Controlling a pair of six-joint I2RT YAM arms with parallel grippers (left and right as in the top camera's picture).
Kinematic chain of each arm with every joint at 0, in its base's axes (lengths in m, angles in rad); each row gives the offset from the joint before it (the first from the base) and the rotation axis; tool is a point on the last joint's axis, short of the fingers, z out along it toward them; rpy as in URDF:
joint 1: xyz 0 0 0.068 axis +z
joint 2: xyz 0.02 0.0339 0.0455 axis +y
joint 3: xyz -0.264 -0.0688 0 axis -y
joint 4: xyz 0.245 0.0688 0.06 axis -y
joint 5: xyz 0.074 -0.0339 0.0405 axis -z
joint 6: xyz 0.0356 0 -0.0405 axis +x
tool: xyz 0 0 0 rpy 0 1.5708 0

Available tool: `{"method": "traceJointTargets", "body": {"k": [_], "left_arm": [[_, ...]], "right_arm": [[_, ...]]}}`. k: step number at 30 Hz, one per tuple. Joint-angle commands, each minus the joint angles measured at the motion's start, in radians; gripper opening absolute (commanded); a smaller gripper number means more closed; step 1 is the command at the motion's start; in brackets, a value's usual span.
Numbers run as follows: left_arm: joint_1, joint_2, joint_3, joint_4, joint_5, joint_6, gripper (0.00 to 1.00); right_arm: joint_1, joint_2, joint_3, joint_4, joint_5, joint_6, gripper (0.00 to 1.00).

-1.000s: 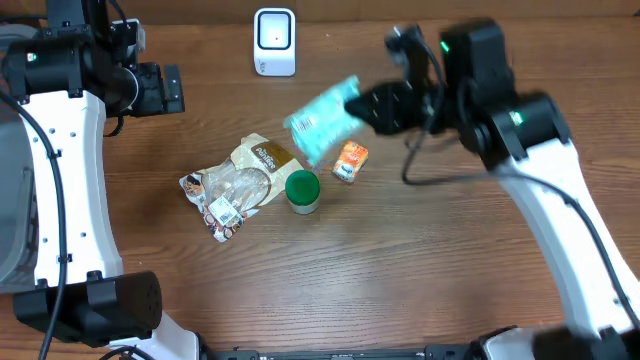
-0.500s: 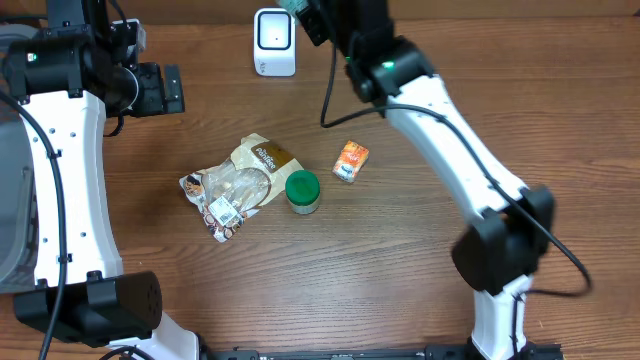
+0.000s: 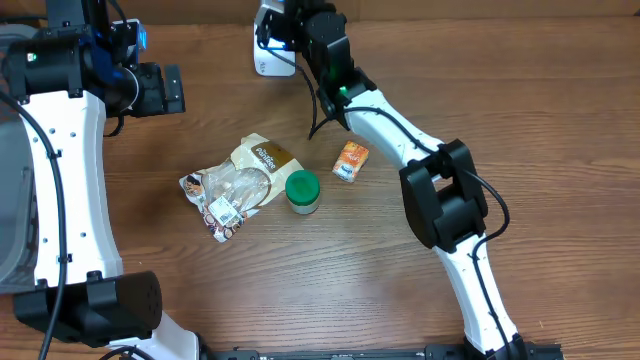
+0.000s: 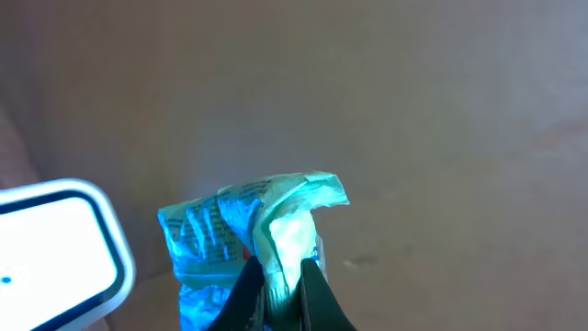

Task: Scan the item barcode
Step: 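Hold the green pack's barcode in front of the scanner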

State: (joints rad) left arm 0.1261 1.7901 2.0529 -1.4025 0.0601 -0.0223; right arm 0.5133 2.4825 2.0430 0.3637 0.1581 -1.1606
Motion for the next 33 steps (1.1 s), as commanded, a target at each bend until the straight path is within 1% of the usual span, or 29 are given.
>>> {"method": "traceJointTargets", "body": {"k": [1, 7, 25, 28, 30, 33], "left_arm": [[-0.002, 0.008, -0.003, 0.000, 0.008, 0.016, 1.00], [-0.002, 0.008, -0.003, 0.000, 0.008, 0.016, 1.00], [-0.002, 0.008, -0.003, 0.000, 0.008, 0.016, 1.00], [-0.002, 0.008, -0.003, 0.000, 0.008, 0.016, 1.00], [-0.002, 0.008, -0.003, 0.000, 0.008, 0.016, 1.00], [-0.002, 0.008, -0.003, 0.000, 0.008, 0.016, 1.00]], "right_arm": [[0.014, 0.025, 0.023, 0.029, -0.035, -0.093, 0.04], [0.019, 0.035, 0.023, 0.027, -0.082, -0.105, 0.04], [0.019, 0.035, 0.023, 0.041, -0.081, -0.101, 0.04], [0.019, 0.023, 0.023, 0.054, -0.081, -0.026, 0.04], [0.019, 0.002, 0.023, 0.053, -0.082, 0.064, 0.04], [0.010, -0.048, 0.023, 0.048, -0.082, 0.158, 0.04]]}}
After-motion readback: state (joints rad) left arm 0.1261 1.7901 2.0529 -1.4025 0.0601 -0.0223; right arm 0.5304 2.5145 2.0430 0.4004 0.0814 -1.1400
